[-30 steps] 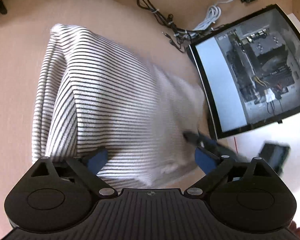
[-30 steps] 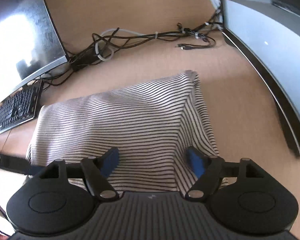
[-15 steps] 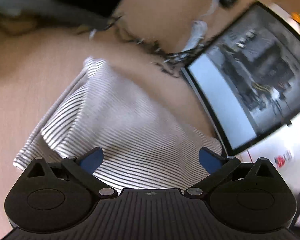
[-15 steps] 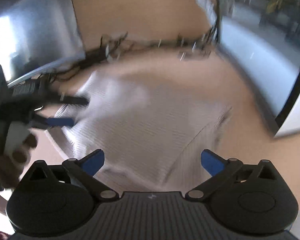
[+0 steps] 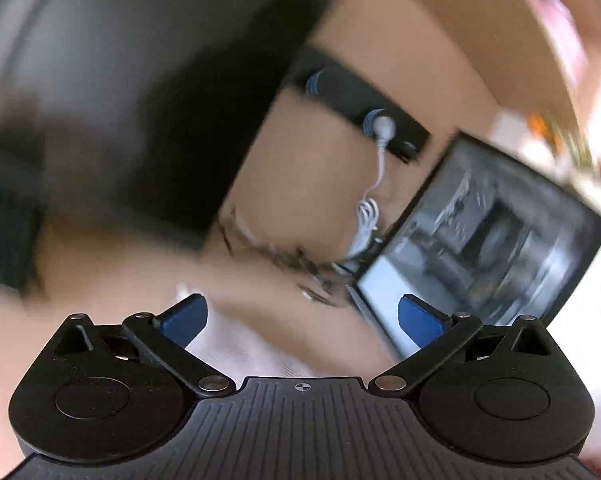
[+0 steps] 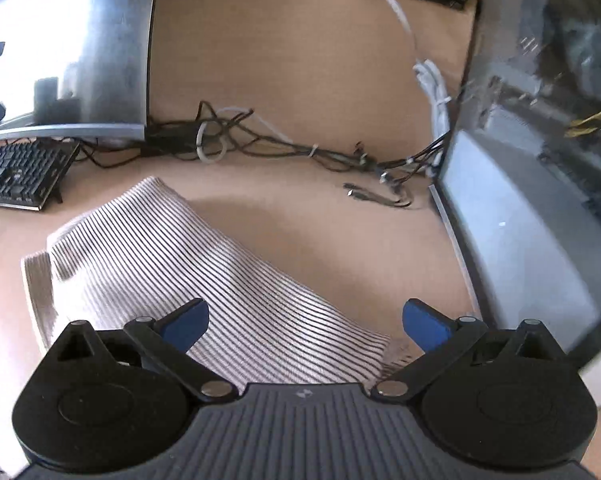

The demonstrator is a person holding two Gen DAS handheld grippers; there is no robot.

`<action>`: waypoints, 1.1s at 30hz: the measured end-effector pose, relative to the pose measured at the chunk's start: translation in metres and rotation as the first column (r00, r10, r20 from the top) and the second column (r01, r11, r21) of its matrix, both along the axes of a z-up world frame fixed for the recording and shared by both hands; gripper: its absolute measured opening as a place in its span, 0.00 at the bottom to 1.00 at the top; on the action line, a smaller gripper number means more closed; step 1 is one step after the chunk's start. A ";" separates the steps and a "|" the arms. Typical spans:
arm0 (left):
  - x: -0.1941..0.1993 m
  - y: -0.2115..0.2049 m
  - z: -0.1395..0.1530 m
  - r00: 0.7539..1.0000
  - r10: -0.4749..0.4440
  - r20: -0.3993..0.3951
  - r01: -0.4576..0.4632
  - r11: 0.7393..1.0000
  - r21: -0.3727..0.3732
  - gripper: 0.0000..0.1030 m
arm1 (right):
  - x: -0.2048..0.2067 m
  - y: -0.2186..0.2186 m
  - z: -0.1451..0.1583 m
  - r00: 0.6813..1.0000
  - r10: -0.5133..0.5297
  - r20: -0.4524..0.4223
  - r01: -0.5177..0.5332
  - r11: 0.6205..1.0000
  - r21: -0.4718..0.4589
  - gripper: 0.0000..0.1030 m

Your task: Fold clothes

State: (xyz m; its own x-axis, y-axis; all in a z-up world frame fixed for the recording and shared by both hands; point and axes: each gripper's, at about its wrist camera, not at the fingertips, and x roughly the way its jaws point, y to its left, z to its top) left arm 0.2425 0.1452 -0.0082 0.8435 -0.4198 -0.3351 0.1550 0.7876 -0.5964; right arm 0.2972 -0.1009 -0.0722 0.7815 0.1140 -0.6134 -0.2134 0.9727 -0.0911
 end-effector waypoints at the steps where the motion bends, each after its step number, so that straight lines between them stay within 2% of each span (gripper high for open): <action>1: 0.000 -0.002 -0.004 0.999 0.012 -0.030 -0.013 1.000 -0.008 1.00 | 0.006 0.002 -0.007 1.000 0.006 -0.001 -0.006 1.000 -0.015 1.00; 3: 0.000 -0.016 -0.013 0.996 0.003 -0.084 -0.002 1.000 0.008 1.00 | 0.016 0.002 -0.019 0.999 0.030 -0.022 -0.030 0.999 -0.026 1.00; 6: 0.006 -0.036 -0.036 0.982 -0.059 -0.178 0.053 0.998 -0.035 1.00 | 0.020 0.002 -0.031 0.995 0.075 -0.069 -0.075 0.997 0.002 1.00; 9: 0.012 -0.050 -0.062 0.959 -0.095 -0.269 0.078 0.994 -0.074 1.00 | 0.012 0.001 -0.036 0.993 0.093 -0.078 -0.092 0.996 0.018 1.00; 13: 0.029 -0.059 -0.085 0.929 -0.112 -0.353 0.094 0.993 -0.068 1.00 | 0.000 -0.003 -0.034 0.986 0.075 -0.149 -0.060 0.993 0.103 1.00; 15: 0.039 -0.059 -0.091 0.918 -0.118 -0.378 0.109 0.993 -0.044 1.00 | -0.012 -0.002 -0.030 0.981 0.109 -0.159 -0.094 0.991 0.099 1.00; 18: 0.053 -0.056 -0.096 0.911 -0.132 -0.391 0.134 0.991 -0.023 1.00 | -0.026 -0.012 -0.015 0.979 0.129 -0.158 -0.104 0.982 0.158 1.00; 20: 0.067 -0.056 -0.097 0.909 -0.147 -0.389 0.149 0.988 -0.024 1.00 | -0.031 -0.025 -0.002 0.985 0.095 -0.145 -0.063 0.976 0.209 1.00; 22: 0.084 -0.059 -0.092 0.919 -0.129 -0.373 0.147 0.989 0.020 1.00 | -0.032 -0.033 0.005 0.990 0.042 -0.133 -0.015 0.979 0.202 1.00; 24: 0.097 -0.060 -0.085 0.919 -0.100 -0.381 0.128 0.991 0.049 1.00 | -0.033 -0.034 0.007 0.993 0.010 -0.120 0.011 0.985 0.171 1.00; 25: 0.099 -0.059 -0.079 0.918 -0.105 -0.382 0.127 0.991 0.033 1.00 | -0.033 -0.032 0.006 0.994 0.000 -0.114 0.018 0.989 0.150 1.00; 28: 0.084 -0.061 -0.062 0.915 -0.195 -0.353 0.203 0.979 -0.017 1.00 | -0.032 -0.026 0.005 0.995 -0.032 -0.092 0.039 0.996 0.086 1.00; 30: 0.065 -0.065 -0.057 0.904 -0.248 -0.348 0.255 0.967 -0.025 1.00 | -0.032 -0.022 0.005 0.996 -0.051 -0.076 0.055 0.998 0.043 1.00; 33: 0.049 -0.073 -0.066 0.873 -0.312 -0.376 0.298 0.950 -0.096 1.00 | -0.031 -0.017 0.004 0.995 -0.080 -0.051 0.079 0.997 -0.021 1.00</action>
State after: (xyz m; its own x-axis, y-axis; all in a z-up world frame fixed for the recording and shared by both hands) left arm 0.2911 0.0721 -0.0743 0.4811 -0.6523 -0.5856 0.1397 0.7165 -0.6834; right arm 0.2659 -0.1178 -0.0686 0.7547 0.0411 -0.6548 -0.1404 0.9850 -0.1000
